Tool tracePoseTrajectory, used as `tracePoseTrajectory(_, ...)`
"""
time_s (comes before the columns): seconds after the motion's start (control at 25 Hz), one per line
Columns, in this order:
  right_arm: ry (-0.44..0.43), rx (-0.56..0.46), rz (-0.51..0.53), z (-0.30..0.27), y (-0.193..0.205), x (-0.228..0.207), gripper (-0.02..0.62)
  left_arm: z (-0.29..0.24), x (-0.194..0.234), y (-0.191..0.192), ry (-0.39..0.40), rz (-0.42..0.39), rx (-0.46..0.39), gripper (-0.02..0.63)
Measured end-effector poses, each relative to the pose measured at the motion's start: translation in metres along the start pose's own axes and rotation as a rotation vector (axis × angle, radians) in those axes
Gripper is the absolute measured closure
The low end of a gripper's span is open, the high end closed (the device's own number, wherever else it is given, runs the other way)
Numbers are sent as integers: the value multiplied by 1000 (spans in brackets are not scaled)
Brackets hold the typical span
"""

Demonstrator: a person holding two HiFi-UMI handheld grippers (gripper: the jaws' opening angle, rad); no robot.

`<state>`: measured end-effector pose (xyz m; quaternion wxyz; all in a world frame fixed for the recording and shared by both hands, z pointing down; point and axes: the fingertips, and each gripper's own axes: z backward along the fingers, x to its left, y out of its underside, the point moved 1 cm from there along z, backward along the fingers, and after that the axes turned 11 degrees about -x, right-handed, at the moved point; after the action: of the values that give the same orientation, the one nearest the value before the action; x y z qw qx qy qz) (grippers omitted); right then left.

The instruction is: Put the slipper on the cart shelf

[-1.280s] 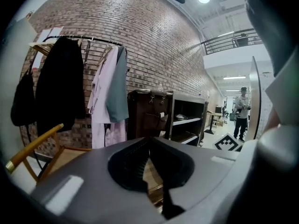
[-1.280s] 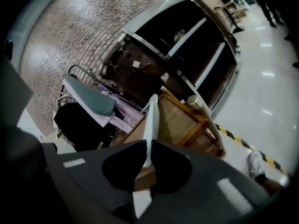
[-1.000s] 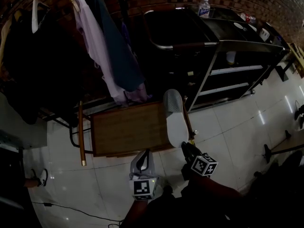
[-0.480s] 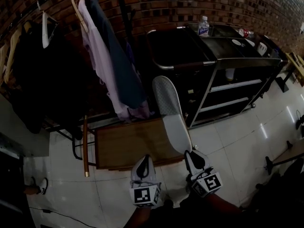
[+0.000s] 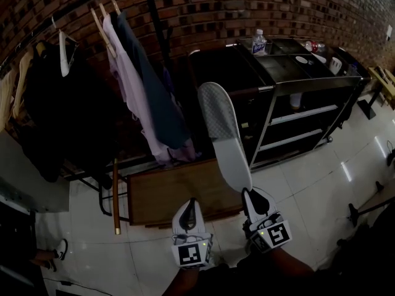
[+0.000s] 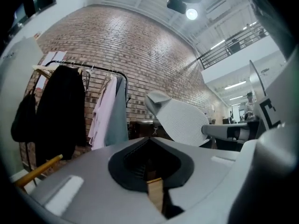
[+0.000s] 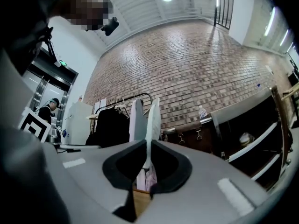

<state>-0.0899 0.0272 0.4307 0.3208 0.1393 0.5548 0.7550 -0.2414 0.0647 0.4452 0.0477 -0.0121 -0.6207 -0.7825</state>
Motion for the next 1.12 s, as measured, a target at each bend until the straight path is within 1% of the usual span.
tracePoseTrajectory(0.08,9,-8,-10,2,-4,-3,565,-1,-2,-7,3,-9,-23,589)
tracePoseTrajectory(0.2,32,-10,-23,9,-7,-12,565,-4,-10,-12,26,-7,-33,580)
tracePoseTrajectory(0.4,78,-4,-21,29,-9,-32,565,-6,-27,-4,64,12,-12,578)
tracePoseTrajectory(0.6,153,16,-28,59,-8,-67,565,-15,-57,6,120,7,10,578)
tracePoseTrajectory(0.8,219,67,-29,99,-4,-129,565,-31,-101,23,147,9,46,578)
tracePoseTrajectory(0.96,268,114,-17,122,-2,-197,565,-66,-144,40,179,-9,59,578)
tracePoseTrajectory(1.12,299,180,-6,138,4,-272,565,-110,-194,54,179,0,69,578)
